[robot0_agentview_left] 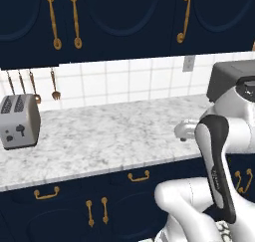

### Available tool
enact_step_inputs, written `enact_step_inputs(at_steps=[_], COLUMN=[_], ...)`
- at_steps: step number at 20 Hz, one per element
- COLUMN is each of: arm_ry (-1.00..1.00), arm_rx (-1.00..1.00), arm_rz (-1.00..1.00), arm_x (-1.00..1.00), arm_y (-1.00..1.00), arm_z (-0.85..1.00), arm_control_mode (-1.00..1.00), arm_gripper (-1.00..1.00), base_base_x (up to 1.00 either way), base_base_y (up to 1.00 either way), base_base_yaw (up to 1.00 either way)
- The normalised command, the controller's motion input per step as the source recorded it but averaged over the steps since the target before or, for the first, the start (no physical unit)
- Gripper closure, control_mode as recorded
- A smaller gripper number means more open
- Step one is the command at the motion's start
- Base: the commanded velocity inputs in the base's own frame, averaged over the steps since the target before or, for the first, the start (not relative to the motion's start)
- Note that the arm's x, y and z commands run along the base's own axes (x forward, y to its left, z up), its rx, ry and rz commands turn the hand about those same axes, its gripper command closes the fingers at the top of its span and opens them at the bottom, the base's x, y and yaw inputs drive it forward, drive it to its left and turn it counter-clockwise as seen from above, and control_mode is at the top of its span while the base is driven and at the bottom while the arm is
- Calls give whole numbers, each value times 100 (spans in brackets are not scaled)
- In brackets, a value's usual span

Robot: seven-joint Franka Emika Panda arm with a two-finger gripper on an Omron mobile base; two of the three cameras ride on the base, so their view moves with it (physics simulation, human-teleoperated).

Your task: Take a straw from the drawer in front and place it inside the glass cup on the dining counter.

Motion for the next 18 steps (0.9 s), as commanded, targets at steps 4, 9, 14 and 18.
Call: enact_step_inputs(at_steps=[4, 9, 14, 18], arm_ry=[0, 1, 5, 0], arm_rx=[60, 43, 22, 20], arm_rz=[-31, -56, -69, -46], arm_x=[-10, 0, -5, -2], arm_y=[-100, -96, -76, -63], arm_z=[-68, -79, -73, -66], arm_control_mode=[-100, -100, -100, -100], arm_gripper=[-100, -100, -100, -100], base_base_x=[0, 0, 0, 0], base_base_y=[0, 0, 0, 0], base_base_yaw=[0, 0, 0, 0])
